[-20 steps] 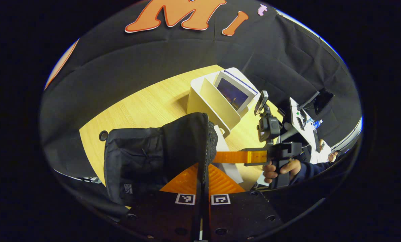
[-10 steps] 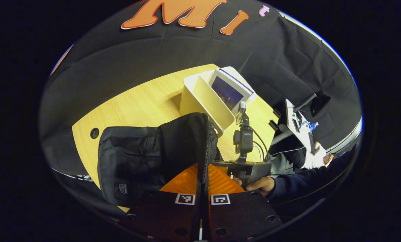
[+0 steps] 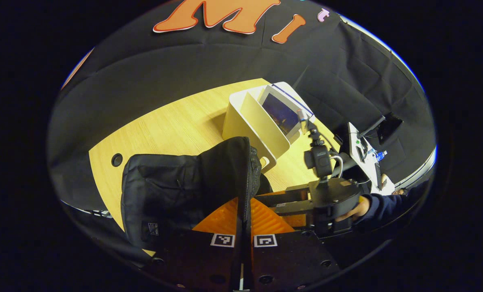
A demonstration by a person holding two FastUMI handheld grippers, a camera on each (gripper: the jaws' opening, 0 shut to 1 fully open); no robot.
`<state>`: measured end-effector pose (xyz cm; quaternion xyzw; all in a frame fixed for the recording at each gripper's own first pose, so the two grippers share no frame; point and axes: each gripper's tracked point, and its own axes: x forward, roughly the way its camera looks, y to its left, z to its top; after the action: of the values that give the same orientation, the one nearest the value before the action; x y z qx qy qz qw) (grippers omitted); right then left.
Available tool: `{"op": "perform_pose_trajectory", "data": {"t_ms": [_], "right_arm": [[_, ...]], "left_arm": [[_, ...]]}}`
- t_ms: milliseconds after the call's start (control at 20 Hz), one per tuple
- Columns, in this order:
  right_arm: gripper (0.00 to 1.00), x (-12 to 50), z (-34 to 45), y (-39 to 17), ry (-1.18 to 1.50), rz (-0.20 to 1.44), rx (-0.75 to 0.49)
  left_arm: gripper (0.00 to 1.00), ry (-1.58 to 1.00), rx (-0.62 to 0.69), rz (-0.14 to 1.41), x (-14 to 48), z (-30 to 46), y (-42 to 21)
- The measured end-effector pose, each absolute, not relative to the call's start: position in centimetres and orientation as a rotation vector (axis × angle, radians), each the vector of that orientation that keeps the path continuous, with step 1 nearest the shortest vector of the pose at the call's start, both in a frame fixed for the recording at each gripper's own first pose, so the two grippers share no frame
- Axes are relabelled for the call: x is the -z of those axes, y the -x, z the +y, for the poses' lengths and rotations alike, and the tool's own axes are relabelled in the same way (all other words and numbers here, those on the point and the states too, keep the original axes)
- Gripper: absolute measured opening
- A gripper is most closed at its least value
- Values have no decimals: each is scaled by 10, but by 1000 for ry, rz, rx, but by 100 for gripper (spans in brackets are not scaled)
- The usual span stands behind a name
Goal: Open the schoolbag, grab two books from the bookshelf and put them into the schoolbag.
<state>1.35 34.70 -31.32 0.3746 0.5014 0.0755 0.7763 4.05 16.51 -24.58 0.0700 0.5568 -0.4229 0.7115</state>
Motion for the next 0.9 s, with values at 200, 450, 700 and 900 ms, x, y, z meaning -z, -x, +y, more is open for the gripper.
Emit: {"op": "perform_pose_trajectory", "data": {"t_ms": [200,450,700,900], "right_arm": [[97,295,284,7,-583,1095,-122],[98,251,217,6,-372,1099,-103],[97,211,155,-3,-225,1128,-65],[100,188,120,-20,-123,1139,-72]], "left_arm": [[3,-146,925,1240,252,163,-38],[4,-139,898,1237,256,163,-36],[4,-105,849,1242,260,164,-33],[4,-73,803,1245,262,165,-32]]}}
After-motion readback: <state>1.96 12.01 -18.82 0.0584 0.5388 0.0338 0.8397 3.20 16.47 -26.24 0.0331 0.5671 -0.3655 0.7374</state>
